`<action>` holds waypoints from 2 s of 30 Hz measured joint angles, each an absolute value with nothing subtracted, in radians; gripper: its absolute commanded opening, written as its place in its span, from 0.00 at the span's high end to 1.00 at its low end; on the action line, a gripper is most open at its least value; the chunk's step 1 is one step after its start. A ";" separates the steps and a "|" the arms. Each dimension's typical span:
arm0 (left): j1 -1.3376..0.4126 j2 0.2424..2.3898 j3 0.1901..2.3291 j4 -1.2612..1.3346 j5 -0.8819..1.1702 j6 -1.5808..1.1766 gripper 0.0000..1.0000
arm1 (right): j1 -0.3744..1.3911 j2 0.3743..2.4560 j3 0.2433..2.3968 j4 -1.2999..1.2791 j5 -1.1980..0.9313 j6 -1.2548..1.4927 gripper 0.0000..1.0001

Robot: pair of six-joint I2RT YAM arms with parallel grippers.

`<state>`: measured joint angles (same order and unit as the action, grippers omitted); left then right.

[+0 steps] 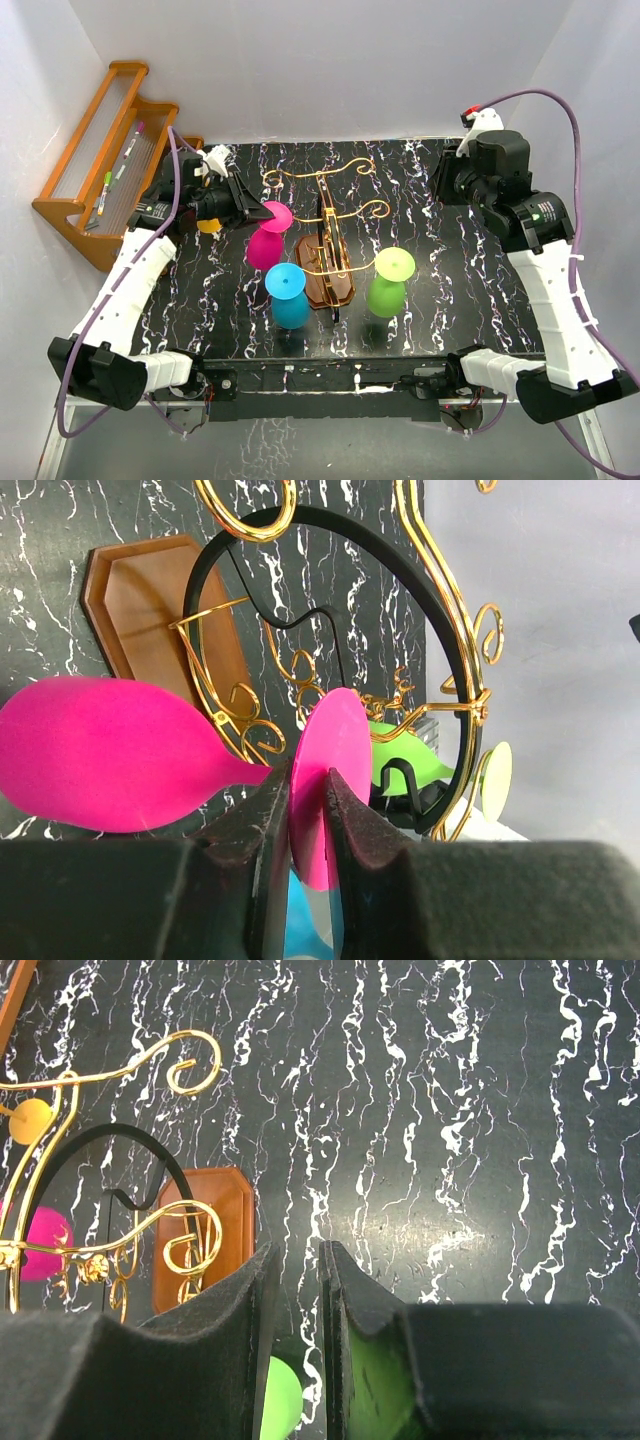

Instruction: Take the wine glass off the wine glass rack

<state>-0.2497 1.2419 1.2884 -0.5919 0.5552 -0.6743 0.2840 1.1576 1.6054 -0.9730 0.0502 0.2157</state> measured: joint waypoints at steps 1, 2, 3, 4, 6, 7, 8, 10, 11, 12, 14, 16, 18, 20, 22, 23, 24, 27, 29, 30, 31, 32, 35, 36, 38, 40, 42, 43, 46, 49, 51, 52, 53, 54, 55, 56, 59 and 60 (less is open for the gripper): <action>-0.250 1.238 1.288 -0.588 0.555 -0.682 1.00 | 0.284 1.156 1.604 -0.973 0.049 0.216 0.74; -0.251 1.234 1.288 -0.584 0.554 -0.693 1.00 | 0.284 1.154 1.603 -0.968 0.049 0.216 0.74; -0.251 1.231 1.287 -0.580 0.553 -0.703 1.00 | 0.284 1.151 1.600 -0.964 0.048 0.216 0.74; -0.251 1.229 1.285 -0.576 0.551 -0.713 1.00 | 0.284 1.148 1.596 -0.963 0.046 0.217 0.74; -0.251 1.228 1.278 -0.565 0.547 -0.735 1.00 | 0.284 1.140 1.589 -0.961 0.044 0.219 0.74; -0.251 1.228 1.275 -0.557 0.542 -0.745 1.00 | 0.284 1.137 1.587 -0.962 0.042 0.220 0.74; -0.251 1.228 1.275 -0.551 0.537 -0.753 1.00 | 0.284 1.134 1.587 -0.962 0.041 0.220 0.74; -0.251 1.228 1.274 -0.538 0.530 -0.768 1.00 | 0.284 1.131 1.587 -0.961 0.037 0.221 0.74; -0.251 1.228 1.271 -0.525 0.530 -0.778 1.00 | 0.284 1.128 1.586 -0.960 0.035 0.223 0.74; -0.251 1.228 1.265 -0.511 0.531 -0.787 1.00 | 0.284 1.125 1.585 -0.960 0.033 0.224 0.74; -0.251 1.228 1.257 -0.493 0.532 -0.805 1.00 | 0.284 1.117 1.578 -0.957 0.031 0.227 0.74; -0.251 1.228 1.256 -0.487 0.531 -0.813 1.00 | 0.284 1.112 1.573 -0.956 0.030 0.230 0.74; -0.251 1.228 1.256 -0.486 0.531 -0.816 1.00 | 0.284 1.111 1.573 -0.952 0.029 0.233 0.74; -0.251 1.228 1.256 -0.490 0.530 -0.812 1.00 | 0.284 1.111 1.572 -0.949 0.027 0.236 0.74; -0.251 1.228 1.257 -0.501 0.526 -0.805 1.00 | 0.284 1.110 1.566 -0.940 0.027 0.238 0.74; -0.251 1.227 1.258 -0.508 0.523 -0.801 0.98 | 0.284 1.107 1.560 -0.939 0.026 0.238 0.74; -0.250 1.226 1.259 -0.514 0.519 -0.795 0.95 | 0.284 1.106 1.557 -0.939 0.026 0.239 0.74; -0.250 1.219 1.260 -0.527 0.511 -0.784 0.90 | 0.284 1.106 1.555 -0.939 0.023 0.239 0.74; -0.250 1.211 1.260 -0.537 0.507 -0.777 0.88 | 0.284 1.105 1.555 -0.939 0.023 0.239 0.74; -0.250 1.207 1.260 -0.542 0.507 -0.773 0.87 | 0.284 1.105 1.555 -0.939 0.022 0.239 0.74; -0.250 1.205 1.260 -0.546 0.506 -0.770 0.86 | 0.284 1.105 1.555 -0.939 0.022 0.239 0.74; -0.250 1.202 1.260 -0.550 0.506 -0.768 0.85 | 0.284 1.105 1.554 -0.939 0.022 0.239 0.74; -0.250 1.199 1.260 -0.558 0.504 -0.758 0.78 | 0.284 1.105 1.554 -0.939 0.022 0.239 0.74; -0.250 1.198 1.260 -0.559 0.504 -0.755 0.75 | 0.284 1.105 1.554 -0.939 0.022 0.240 0.74; -0.250 1.195 1.260 -0.561 0.504 -0.749 0.73 | 0.284 1.105 1.554 -0.939 0.020 0.241 0.74; -0.250 1.189 1.260 -0.567 0.504 -0.743 0.74 | 0.284 1.104 1.554 -0.939 0.019 0.242 0.74; -0.250 1.186 1.260 -0.573 0.504 -0.739 0.77 | 0.284 1.101 1.550 -0.937 0.019 0.243 0.74; -0.250 1.184 1.260 -0.577 0.504 -0.736 0.79 | 0.284 1.098 1.546 -0.936 0.019 0.243 0.74; -0.250 1.181 1.260 -0.585 0.504 -0.731 0.87 | 0.284 1.093 1.541 -0.935 0.018 0.245 0.74; -0.250 1.180 1.260 -0.585 0.504 -0.728 0.98 | 0.284 1.091 1.541 -0.934 0.015 0.246 0.74; -0.250 1.180 1.260 -0.583 0.506 -0.730 1.00 | 0.284 1.090 1.541 -0.934 0.015 0.247 0.74; -0.250 1.178 1.260 -0.577 0.508 -0.731 1.00 | 0.284 1.089 1.541 -0.934 0.015 0.247 0.74; -0.250 1.175 1.260 -0.574 0.508 -0.733 1.00 | 0.284 1.089 1.541 -0.934 0.015 0.249 0.74; -0.250 1.170 1.260 -0.572 0.507 -0.733 1.00 | 0.284 1.088 1.541 -0.933 0.015 0.250 0.74; -0.250 1.165 1.260 -0.572 0.506 -0.733 1.00 | 0.284 1.087 1.541 -0.933 0.015 0.251 0.74; -0.250 1.158 1.260 -0.572 0.504 -0.734 1.00 | 0.284 1.086 1.541 -0.933 0.014 0.253 0.74; -0.250 1.145 1.260 -0.568 0.495 -0.737 1.00 | 0.284 1.085 1.540 -0.931 0.011 0.257 0.74; -0.250 1.141 1.260 -0.566 0.492 -0.739 1.00 | 0.284 1.085 1.540 -0.931 0.010 0.258 0.74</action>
